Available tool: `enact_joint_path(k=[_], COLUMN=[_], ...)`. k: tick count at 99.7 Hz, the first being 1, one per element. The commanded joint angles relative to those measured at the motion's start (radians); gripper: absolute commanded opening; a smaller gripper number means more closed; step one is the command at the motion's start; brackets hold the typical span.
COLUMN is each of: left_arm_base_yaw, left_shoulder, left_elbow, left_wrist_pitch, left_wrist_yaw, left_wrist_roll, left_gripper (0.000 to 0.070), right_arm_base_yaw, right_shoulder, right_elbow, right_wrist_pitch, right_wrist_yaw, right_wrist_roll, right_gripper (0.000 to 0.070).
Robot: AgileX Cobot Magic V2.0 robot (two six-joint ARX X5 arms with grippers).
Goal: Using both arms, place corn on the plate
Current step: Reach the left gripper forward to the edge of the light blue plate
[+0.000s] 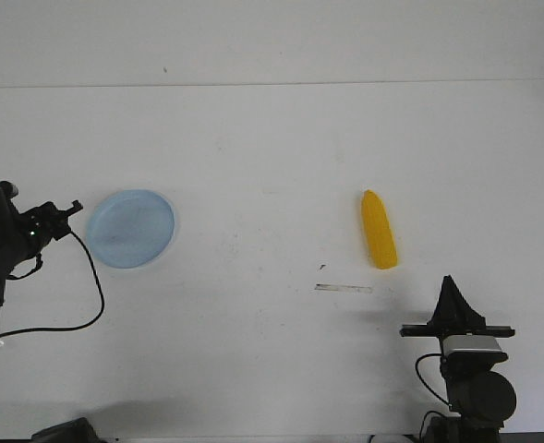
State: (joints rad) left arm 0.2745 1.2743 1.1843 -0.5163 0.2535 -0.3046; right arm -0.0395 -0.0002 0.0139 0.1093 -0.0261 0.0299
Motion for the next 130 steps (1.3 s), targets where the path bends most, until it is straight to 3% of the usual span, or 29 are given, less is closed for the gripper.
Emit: enact_joint_path(k=[1,13,28,45,57,66,130], left_arm_base_yaw=[0.036,0.095,0.145,0.153,0.153,0.153,0.127], left_shoulder=[0.030,0.064,0.112,0.188,0.245,0.292,0.446], left_elbow=[0.015,0.015,0.015,0.014,0.013,0.013,-0.002], left_wrist_pitch=[-0.010,-0.039,-0.071,-0.090,-0.086,-0.080,0.003], left_wrist_yaw=[0.094,0.220,0.227,0.227,0.249,0.284,0.283], left_wrist_roll=[-0.047,-0.048,-0.048,-0.048,-0.047,-0.045,-0.036], left_gripper=[0.0001,0.0001,0.0017,0.0208,0.0225,0.0295,0.0292], right_arm_base_yaw=[0.001,0.001,0.001,0.001,0.001,0.001,0.001], right_shoulder=[0.002,0.002,0.002,0.002,0.002,0.002,0.002], right_elbow=[-0.001,-0.001,-0.001,-0.001,-0.001,-0.001,-0.001], right_wrist_pitch=[0.010,0.010,0.010,0.010,0.010,0.010,0.010], right_wrist_yaw=[0.000,0.000,0.000,0.000,0.000,0.000,0.000], right_wrist_roll=[-0.002,-0.002,-0.002,-0.002,-0.002,-0.002,-0.002], right_gripper=[0.0015,0.0015,0.0015,0.0015,0.0014,0.0015,0.0015])
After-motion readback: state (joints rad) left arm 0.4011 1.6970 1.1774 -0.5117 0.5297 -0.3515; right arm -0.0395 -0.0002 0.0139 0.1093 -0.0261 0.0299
